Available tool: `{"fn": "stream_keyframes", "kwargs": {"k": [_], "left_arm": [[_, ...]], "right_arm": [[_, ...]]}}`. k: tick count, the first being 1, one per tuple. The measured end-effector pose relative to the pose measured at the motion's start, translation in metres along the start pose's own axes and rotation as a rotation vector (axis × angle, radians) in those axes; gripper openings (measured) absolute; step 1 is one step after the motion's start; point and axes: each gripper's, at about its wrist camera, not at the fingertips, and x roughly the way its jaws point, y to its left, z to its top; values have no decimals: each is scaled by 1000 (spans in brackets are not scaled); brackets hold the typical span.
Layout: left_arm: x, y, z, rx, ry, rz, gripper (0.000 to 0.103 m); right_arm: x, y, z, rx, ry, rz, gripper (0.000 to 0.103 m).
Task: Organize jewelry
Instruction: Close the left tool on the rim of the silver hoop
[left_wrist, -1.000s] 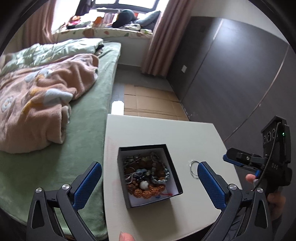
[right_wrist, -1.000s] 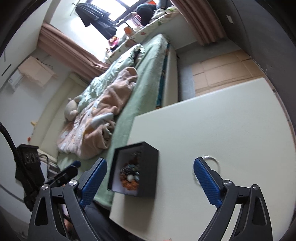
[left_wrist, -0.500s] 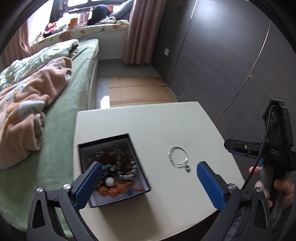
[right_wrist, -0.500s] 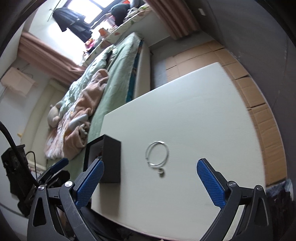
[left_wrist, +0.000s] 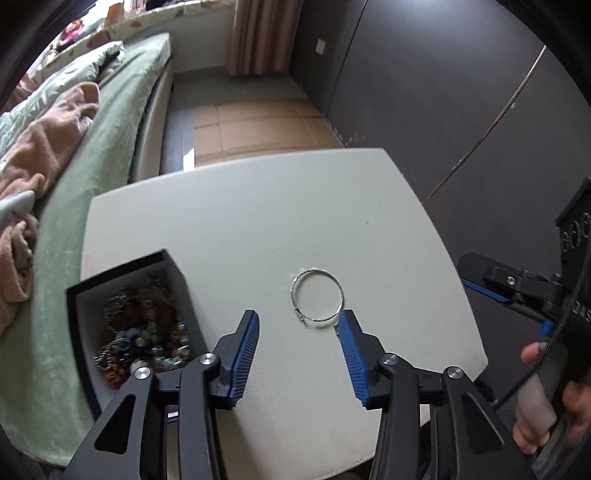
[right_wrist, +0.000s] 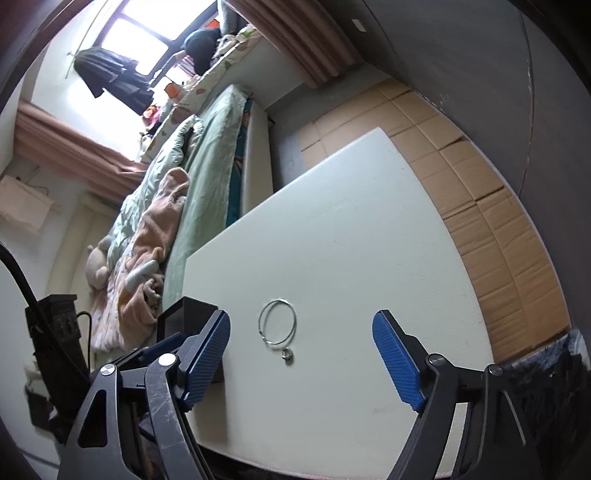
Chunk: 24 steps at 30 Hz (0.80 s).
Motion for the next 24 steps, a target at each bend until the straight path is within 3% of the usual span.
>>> {"fn": "stream_keyframes", "kwargs": {"k": [4, 10, 18, 23, 24], "left_arm": [[22, -7, 6, -2, 61, 15, 33], [48, -13, 11, 8, 109, 70, 32], [74, -13, 15, 9, 145, 138, 25], [80, -14, 11, 27, 145, 174, 15], [80, -15, 11, 34, 145, 177, 8]], "right_arm": [[0, -4, 1, 5, -4, -15, 72], [-3, -7, 3, 23, -16, -30, 65], [-10, -8, 2, 27, -32, -24, 65], [-9, -8, 2, 23, -29, -27, 65], [-8, -7, 2, 21, -27, -28, 65]]}}
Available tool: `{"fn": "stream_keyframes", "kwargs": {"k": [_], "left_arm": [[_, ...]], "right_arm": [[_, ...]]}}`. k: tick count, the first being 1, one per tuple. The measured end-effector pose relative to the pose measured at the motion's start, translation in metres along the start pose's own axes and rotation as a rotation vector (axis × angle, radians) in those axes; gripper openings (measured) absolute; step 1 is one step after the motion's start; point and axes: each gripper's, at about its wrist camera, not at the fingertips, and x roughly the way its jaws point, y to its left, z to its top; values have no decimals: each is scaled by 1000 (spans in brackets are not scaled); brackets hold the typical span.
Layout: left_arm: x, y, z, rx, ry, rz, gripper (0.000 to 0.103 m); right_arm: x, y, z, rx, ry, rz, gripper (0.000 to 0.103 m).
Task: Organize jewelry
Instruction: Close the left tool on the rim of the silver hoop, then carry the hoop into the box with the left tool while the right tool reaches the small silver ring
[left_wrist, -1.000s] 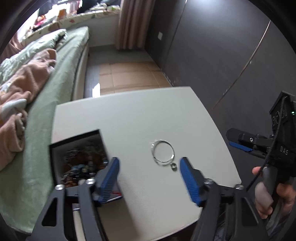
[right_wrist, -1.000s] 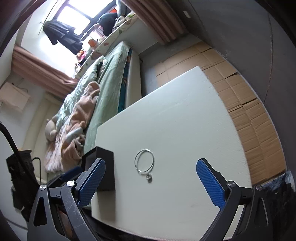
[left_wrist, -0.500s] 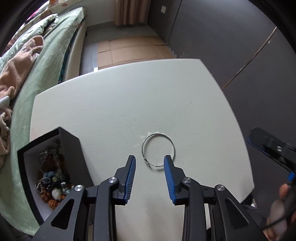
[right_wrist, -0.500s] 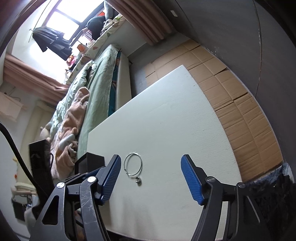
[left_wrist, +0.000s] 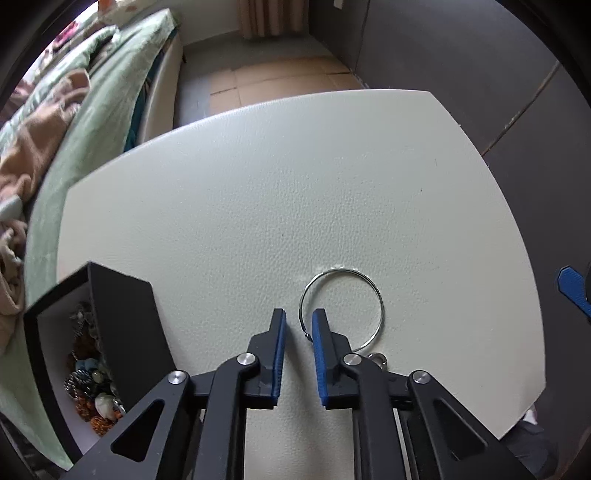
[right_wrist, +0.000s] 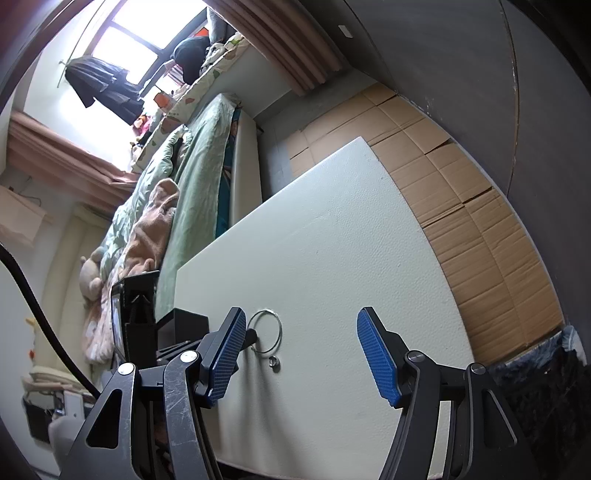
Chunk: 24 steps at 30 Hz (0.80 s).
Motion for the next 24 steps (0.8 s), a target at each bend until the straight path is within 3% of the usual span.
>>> {"fn": "stream_keyframes", "kwargs": {"k": [1, 4, 19, 24], "left_arm": [[0, 0, 0, 0, -3, -3, 2], [-2, 7, -1, -13, -8, -35, 2], [-82, 50, -7, -51, -189, -57, 2], [-97, 65, -16, -70, -221, -62, 2]], "right_arm": [[1, 1, 0, -3, 3, -1, 65], [5, 4, -1, -18, 15, -5, 64], [52, 25, -22, -112, 182, -30, 29], [69, 32, -34, -139, 244, -29, 27]]}}
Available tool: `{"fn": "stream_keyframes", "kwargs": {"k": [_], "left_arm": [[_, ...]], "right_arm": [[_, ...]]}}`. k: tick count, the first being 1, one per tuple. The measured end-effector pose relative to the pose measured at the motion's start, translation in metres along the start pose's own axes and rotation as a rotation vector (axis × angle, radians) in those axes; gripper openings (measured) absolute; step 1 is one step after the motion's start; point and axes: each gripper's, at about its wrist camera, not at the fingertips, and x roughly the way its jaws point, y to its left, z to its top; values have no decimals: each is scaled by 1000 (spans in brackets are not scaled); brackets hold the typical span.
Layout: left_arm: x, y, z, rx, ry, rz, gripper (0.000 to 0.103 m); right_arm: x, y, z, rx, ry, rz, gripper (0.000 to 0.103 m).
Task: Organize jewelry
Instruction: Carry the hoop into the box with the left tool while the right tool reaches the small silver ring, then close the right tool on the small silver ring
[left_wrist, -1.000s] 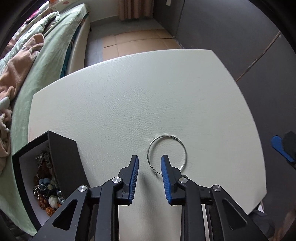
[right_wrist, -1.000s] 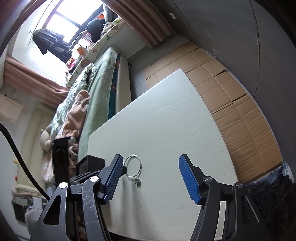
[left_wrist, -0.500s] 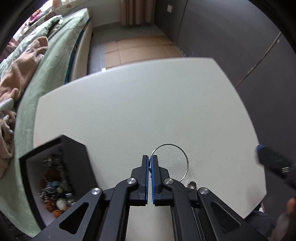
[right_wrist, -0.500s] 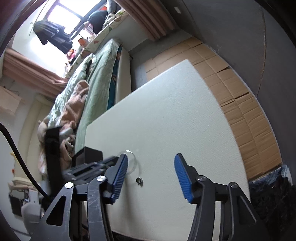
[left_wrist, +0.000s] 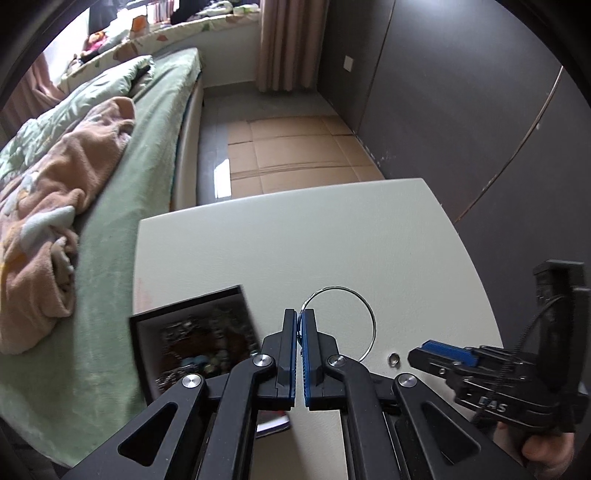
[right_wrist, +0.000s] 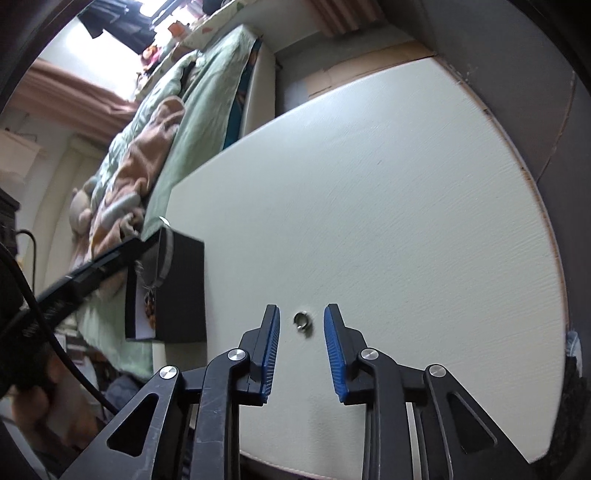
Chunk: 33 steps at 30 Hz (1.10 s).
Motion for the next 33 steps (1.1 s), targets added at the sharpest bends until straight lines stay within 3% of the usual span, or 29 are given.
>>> {"fn": "stream_keyframes", "kwargs": {"k": [8, 15, 30, 33], "left_arm": [[-22, 27, -9, -40, -31, -8, 2], [-34, 47, -18, -66, -50, -4, 2], [-43, 74, -26, -97, -53, 27, 2], [-41, 75, -27, -101, -46, 30, 2]], "right_arm": [[25, 13, -6, -29, 46, -63, 26], [32, 27, -2, -64, 33, -110, 25], [45, 69, -14, -356, -15, -405, 15], [43, 70, -15, -375, -21, -408, 14]]}}
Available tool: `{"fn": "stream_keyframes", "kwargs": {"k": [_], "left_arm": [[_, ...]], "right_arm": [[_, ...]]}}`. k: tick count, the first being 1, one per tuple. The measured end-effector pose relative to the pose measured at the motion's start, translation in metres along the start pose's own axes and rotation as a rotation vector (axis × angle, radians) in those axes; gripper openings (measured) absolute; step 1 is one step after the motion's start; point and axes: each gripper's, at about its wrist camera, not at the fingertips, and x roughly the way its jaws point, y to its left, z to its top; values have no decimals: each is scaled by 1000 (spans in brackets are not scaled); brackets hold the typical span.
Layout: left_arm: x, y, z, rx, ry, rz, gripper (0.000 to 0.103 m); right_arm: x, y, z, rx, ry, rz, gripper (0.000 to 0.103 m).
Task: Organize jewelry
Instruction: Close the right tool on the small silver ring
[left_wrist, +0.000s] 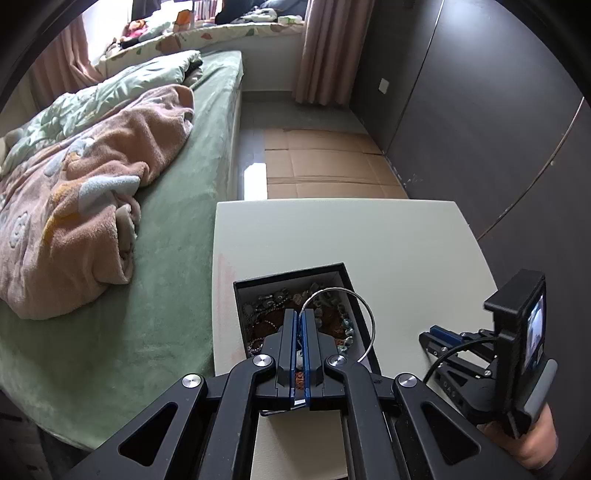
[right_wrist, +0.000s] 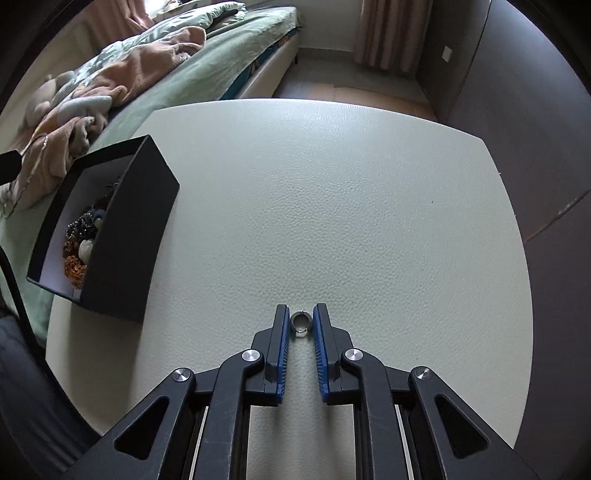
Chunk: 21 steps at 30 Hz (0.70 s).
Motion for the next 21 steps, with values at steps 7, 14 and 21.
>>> {"fn": "stream_keyframes", "kwargs": {"k": [7, 14, 21], "left_arm": [[14, 10, 2, -51, 47, -39, 2], [19, 21, -2, -90, 70, -54, 21], [2, 35, -6, -114, 16, -41, 56]], "right_arm": [[-21, -16, 5, 86, -66, 132, 14], [-47, -19, 14, 138, -163, 324, 14], [-56, 7, 28, 140, -200, 489, 14]]}}
